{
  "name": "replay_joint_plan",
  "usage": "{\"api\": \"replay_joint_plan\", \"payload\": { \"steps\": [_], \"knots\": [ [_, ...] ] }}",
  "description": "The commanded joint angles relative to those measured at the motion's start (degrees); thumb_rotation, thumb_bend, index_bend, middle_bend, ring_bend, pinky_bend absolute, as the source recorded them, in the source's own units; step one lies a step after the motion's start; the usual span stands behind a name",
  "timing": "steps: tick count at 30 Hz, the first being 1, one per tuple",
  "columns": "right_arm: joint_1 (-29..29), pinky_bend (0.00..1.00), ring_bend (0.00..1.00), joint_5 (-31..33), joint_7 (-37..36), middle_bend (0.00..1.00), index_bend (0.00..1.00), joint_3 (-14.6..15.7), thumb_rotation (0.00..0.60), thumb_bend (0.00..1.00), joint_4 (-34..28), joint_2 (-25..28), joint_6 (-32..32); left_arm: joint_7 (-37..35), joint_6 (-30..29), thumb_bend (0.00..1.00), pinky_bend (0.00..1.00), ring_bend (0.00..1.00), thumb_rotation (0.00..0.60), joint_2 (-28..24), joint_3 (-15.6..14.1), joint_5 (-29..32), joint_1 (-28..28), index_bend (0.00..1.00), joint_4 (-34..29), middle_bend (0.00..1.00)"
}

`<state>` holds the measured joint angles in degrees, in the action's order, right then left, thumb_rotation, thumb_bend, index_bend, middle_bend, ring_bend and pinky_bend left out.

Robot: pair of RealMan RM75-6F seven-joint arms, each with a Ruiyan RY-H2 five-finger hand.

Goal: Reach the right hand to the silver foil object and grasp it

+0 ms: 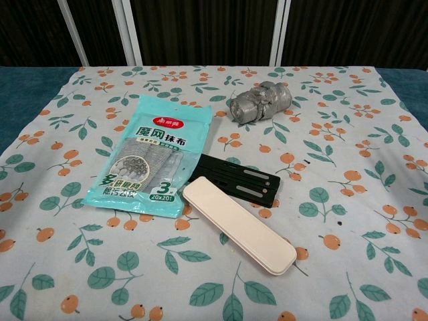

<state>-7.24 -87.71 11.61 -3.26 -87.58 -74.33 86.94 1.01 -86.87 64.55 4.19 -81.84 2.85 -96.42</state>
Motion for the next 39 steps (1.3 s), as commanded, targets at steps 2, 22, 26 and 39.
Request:
{"api": "replay_joint_plan", "payload": {
  "steps": [2, 22, 26, 39],
  "knots": [
    [0.05, 0.16, 0.05, 0.08, 0.15, 0.07, 0.06, -0.05, 0.600, 0.25, -0.16, 0.00, -0.11, 0.02, 0.10, 0.58, 0.02, 0.02, 0.600, -0.05, 0.01, 0.14, 0.00, 0.11, -0.03, 0.00],
    [-1.82, 0.16, 0.05, -3.92, -4.77, 0.09, 0.06, 2.31, 0.600, 0.25, 1.21, 0.10, -4.03, 0.14, 0.46, 0.58, 0.02, 0.02, 0.600, -0.15, 0.08, 0.58, 0.02, 0.11, -0.33, 0.00],
    [-2.15, 0.16, 0.05, -4.26, -5.67, 0.09, 0.06, 2.70, 0.600, 0.25, 1.60, -0.30, -4.80, 0.02, 0.50, 0.58, 0.02, 0.02, 0.600, -0.21, 0.13, 0.72, 0.00, 0.11, -0.38, 0.00],
    [-9.62, 0.16, 0.05, -17.23, -13.39, 0.11, 0.06, 5.99, 0.600, 0.25, 4.55, -0.38, -8.67, -0.21, 1.01, 0.58, 0.02, 0.02, 0.600, -0.29, 0.18, 1.25, 0.07, 0.11, -0.97, 0.00]
  ]
}}
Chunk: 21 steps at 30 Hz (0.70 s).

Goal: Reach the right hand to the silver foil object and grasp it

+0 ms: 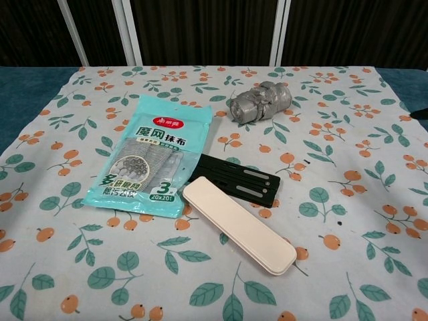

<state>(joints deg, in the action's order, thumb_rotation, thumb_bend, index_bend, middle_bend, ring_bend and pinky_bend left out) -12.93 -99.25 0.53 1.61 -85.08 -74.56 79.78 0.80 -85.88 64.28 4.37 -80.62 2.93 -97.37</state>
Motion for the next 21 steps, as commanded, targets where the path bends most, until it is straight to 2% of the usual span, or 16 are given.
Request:
{"api": "replay_joint_plan", "payload": {
  "steps": [1, 4, 7, 11, 14, 21],
  "knots": [
    [-4.92, 0.16, 0.05, -6.86, -3.25, 0.11, 0.06, 1.48, 0.600, 0.25, 2.06, -0.10, -2.19, 0.01, 0.04, 0.58, 0.02, 0.02, 0.600, -0.04, 0.01, 0.06, 0.00, 0.11, -0.05, 0.00],
    [-8.65, 0.16, 0.05, -9.63, -7.93, 0.11, 0.07, 2.65, 0.600, 0.25, 1.65, 0.42, -5.35, 0.07, 0.08, 0.58, 0.02, 0.02, 0.600, -0.05, 0.00, 0.13, 0.00, 0.11, -0.15, 0.00],
    [-11.32, 0.16, 0.05, -10.05, -8.76, 0.11, 0.08, 2.14, 0.600, 0.25, 1.50, -0.01, -7.78, 0.07, 0.19, 0.58, 0.02, 0.02, 0.600, -0.07, -0.03, 0.21, 0.00, 0.11, -0.29, 0.00],
    [-13.78, 0.16, 0.05, -6.87, -5.37, 0.11, 0.09, -0.92, 0.600, 0.25, -0.08, -1.08, -11.12, -0.04, 0.13, 0.58, 0.02, 0.02, 0.600, -0.14, 0.05, 0.40, -0.07, 0.11, -0.48, 0.00],
    [-16.28, 0.16, 0.05, -3.67, -5.69, 0.11, 0.09, -3.24, 0.600, 0.25, -2.37, -1.00, -14.71, -0.15, 0.24, 0.58, 0.02, 0.02, 0.600, -0.22, 0.12, 0.64, -0.07, 0.11, -0.53, 0.00],
    [-23.53, 0.16, 0.05, 5.12, -3.05, 0.10, 0.09, -10.42, 0.600, 0.25, -3.12, -2.11, -23.96, -0.51, 0.56, 0.58, 0.02, 0.02, 0.600, -0.49, 0.24, 1.19, -0.08, 0.11, -0.82, 0.00]
  ]
}}
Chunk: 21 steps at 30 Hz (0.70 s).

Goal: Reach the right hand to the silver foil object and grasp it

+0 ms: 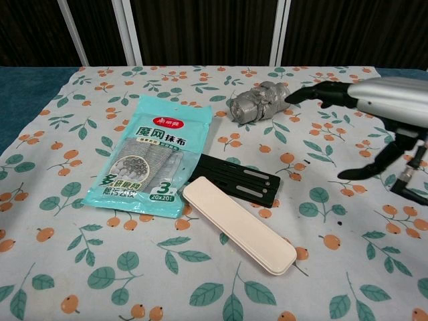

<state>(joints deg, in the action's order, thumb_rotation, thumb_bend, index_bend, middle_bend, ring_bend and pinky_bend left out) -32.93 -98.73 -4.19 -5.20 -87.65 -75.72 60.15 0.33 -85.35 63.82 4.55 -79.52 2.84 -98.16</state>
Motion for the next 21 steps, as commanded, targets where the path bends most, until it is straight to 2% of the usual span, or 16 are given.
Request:
{"api": "replay_joint_plan", "payload": {
  "steps": [1, 4, 9, 14, 21],
  "knots": [
    [-4.64, 0.16, 0.05, 6.32, 1.99, 0.10, 0.09, -4.66, 0.600, 0.25, -0.26, -1.41, -5.90, -0.04, 0.07, 0.58, 0.02, 0.02, 0.600, -0.03, 0.08, 0.15, 0.02, 0.11, -0.04, 0.00],
    [-7.80, 0.16, 0.04, 11.01, 3.56, 0.09, 0.09, -7.13, 0.600, 0.25, 1.50, -2.88, -10.34, -0.08, 0.21, 0.58, 0.02, 0.02, 0.600, -0.05, 0.16, 0.41, 0.05, 0.11, -0.06, 0.00],
    [-11.48, 0.16, 0.04, 17.36, 7.48, 0.09, 0.09, -10.01, 0.600, 0.24, 6.32, -6.74, -14.18, -0.13, 0.29, 0.58, 0.02, 0.02, 0.600, -0.07, 0.34, 0.84, 0.06, 0.11, -0.13, 0.00],
    [-16.14, 0.16, 0.04, 23.79, 10.72, 0.09, 0.09, -12.77, 0.600, 0.24, 13.72, -11.97, -17.51, -0.04, 0.77, 0.58, 0.02, 0.02, 0.600, -0.24, 0.54, 1.66, 0.16, 0.11, -0.43, 0.00],
    [-22.33, 0.16, 0.04, 29.92, 17.25, 0.09, 0.09, -13.73, 0.600, 0.24, 26.43, -18.32, -21.68, -0.24, 1.38, 0.58, 0.02, 0.02, 0.600, -0.53, 0.77, 2.60, 0.27, 0.11, -0.65, 0.00]
  ]
}}
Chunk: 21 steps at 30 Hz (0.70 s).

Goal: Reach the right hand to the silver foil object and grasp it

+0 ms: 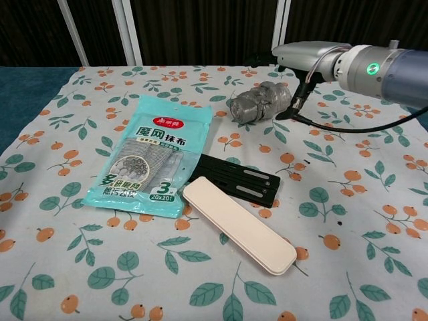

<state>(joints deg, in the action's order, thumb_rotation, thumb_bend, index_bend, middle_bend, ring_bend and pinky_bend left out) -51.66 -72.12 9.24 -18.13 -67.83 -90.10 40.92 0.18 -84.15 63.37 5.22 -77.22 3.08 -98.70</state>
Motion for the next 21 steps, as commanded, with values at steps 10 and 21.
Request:
{"api": "replay_joint_plan", "payload": {
  "steps": [10, 21],
  "knots": [
    [-8.70, 0.16, 0.04, 7.61, 7.03, 0.09, 0.12, -0.44, 0.600, 0.24, 24.60, -14.45, -4.42, 0.58, 0.66, 0.58, 0.02, 0.02, 0.600, -0.20, 0.45, 1.75, 0.12, 0.11, -0.80, 0.00],
    [-14.91, 0.16, 0.04, 7.32, 1.71, 0.09, 0.12, -1.20, 0.600, 0.23, 40.90, -22.78, -9.43, 1.20, 0.95, 0.58, 0.02, 0.02, 0.600, -0.39, 0.92, 3.47, 0.10, 0.11, -1.47, 0.00]
  ]
}}
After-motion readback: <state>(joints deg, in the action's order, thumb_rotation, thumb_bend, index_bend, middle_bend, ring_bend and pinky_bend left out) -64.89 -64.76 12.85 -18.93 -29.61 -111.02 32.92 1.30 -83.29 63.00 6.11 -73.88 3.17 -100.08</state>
